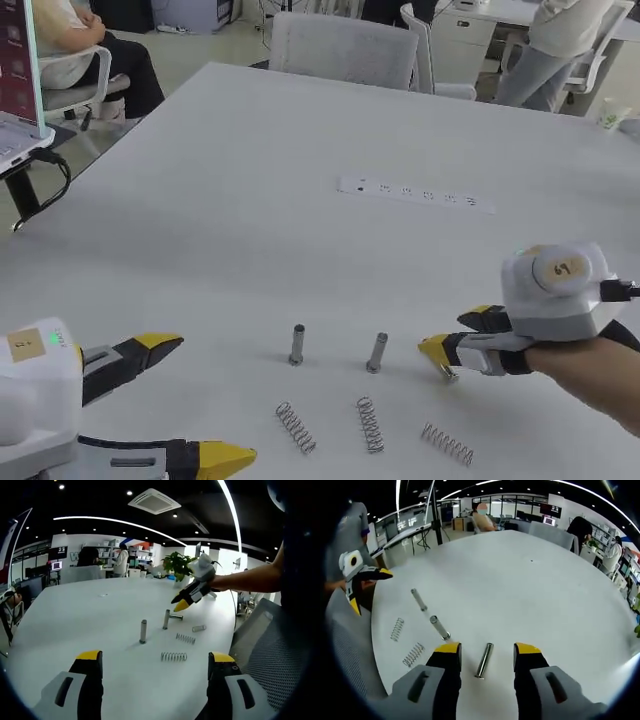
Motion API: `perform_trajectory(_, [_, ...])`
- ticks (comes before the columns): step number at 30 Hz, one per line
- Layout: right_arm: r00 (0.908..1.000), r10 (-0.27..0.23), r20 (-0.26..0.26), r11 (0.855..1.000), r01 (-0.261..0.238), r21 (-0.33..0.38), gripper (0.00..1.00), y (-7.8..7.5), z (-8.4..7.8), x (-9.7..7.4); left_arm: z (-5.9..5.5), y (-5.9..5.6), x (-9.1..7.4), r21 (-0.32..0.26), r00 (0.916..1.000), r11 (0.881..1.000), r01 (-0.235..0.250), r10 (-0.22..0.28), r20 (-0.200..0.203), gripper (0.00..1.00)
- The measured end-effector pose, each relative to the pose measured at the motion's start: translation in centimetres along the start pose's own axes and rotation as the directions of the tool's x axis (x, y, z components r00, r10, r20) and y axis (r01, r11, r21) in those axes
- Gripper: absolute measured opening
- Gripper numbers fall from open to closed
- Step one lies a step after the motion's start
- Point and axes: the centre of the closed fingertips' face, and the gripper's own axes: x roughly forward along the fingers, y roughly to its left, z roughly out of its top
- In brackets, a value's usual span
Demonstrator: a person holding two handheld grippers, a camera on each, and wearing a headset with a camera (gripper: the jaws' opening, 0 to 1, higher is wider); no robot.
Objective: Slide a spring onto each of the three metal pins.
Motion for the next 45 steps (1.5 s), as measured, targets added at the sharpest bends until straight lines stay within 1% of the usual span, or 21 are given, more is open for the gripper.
perform_trajectory(1, [0.9999,-0.007,-0.012,1.000,0.007,0.006,0.38,-0.1,-0.1,0.1,0.0,0.0,0.0,-0.001,1.0000,1.000,0.001,-0.001,0.000,0.84])
perform_trajectory(3, [0.9996,-0.001,-0.028,1.000,0.002,0.023,0.36,-0.1,-0.3,0.5,0.1,0.0,0.1,-0.002,1.0000,1.000,0.000,0.000,0.003,0.84])
perform_trajectory(7, [0.9981,-0.009,-0.061,0.999,0.011,0.031,0.31,-0.2,-0.6,1.0,0.2,0.0,0.1,-0.001,1.0000,1.000,0.002,-0.002,0.005,0.83])
perform_trajectory(8, [0.9973,-0.005,-0.073,0.999,0.007,0.031,0.30,0.0,-0.7,1.1,0.2,-0.1,0.1,-0.002,1.0000,1.000,0.004,-0.004,0.005,0.83])
perform_trajectory(11, [0.9956,-0.019,-0.092,1.000,0.020,0.012,0.29,0.0,-0.9,1.4,0.1,0.0,0.0,-0.002,1.0000,1.000,0.002,-0.002,0.003,0.83])
perform_trajectory(14, [0.9934,-0.019,-0.113,1.000,0.021,0.017,0.27,0.1,-1.1,1.7,0.1,0.1,0.0,-0.007,1.0000,1.000,0.001,-0.001,0.004,0.82])
perform_trajectory(15, [0.9914,-0.025,-0.128,0.999,0.027,0.017,0.26,0.0,-1.3,1.8,0.1,0.0,0.0,-0.007,1.0000,1.000,0.001,-0.001,0.004,0.82])
perform_trajectory(18, [0.9892,-0.022,-0.145,0.999,0.025,0.020,0.23,0.1,-1.5,2.1,0.1,0.0,0.0,-0.009,1.0000,1.000,0.002,-0.002,0.004,0.82])
perform_trajectory(20, [0.9881,-0.032,-0.151,0.999,0.035,0.016,0.21,-0.1,-1.6,2.2,0.2,0.0,0.0,-0.011,1.0000,1.000,0.002,-0.002,0.008,0.82])
perform_trajectory(29, [0.9811,-0.029,-0.191,0.999,0.037,0.038,0.17,-0.1,-1.8,2.7,0.1,0.2,-0.1,-0.018,1.0000,1.000,-0.003,0.004,0.008,0.81])
perform_trajectory(36, [0.9755,-0.032,-0.218,0.999,0.040,0.036,0.15,0.0,-2.0,3.0,-0.1,0.3,-0.2,-0.022,0.9999,1.000,-0.007,0.007,0.009,0.80])
perform_trajectory(41, [0.9706,-0.053,-0.235,0.998,0.060,0.023,0.13,-0.3,-2.2,3.2,-0.1,0.4,-0.3,-0.024,0.9999,1.000,-0.010,0.010,0.011,0.80])
perform_trajectory(45, [0.9688,-0.056,-0.241,0.998,0.064,0.025,0.13,-0.4,-2.1,3.3,-0.2,0.5,-0.3,-0.027,0.9999,1.000,-0.011,0.012,0.011,0.80])
